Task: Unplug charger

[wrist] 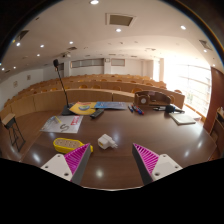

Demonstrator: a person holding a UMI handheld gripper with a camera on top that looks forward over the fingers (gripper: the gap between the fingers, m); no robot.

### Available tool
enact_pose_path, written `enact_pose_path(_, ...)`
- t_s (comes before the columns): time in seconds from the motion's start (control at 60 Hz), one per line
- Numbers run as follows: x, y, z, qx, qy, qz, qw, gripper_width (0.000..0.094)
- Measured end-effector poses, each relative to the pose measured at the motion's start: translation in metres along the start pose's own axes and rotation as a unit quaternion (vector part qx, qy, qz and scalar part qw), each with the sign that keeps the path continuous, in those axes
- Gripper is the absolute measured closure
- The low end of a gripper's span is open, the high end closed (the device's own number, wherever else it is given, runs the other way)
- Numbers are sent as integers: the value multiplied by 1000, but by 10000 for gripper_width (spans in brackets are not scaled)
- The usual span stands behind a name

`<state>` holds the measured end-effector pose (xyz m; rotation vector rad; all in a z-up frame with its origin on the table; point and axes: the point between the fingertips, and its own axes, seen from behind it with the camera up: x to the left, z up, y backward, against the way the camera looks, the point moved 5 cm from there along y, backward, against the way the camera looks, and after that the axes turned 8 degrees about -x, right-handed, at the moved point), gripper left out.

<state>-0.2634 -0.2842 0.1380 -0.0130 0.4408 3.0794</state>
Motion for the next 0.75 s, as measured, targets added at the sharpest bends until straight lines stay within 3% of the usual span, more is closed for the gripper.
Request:
enact_pose_path(0.383,34,164,3,11,9,-15,1000,86)
enact_pose_path(0.75,48,204,11,0,9,-16,1000,86)
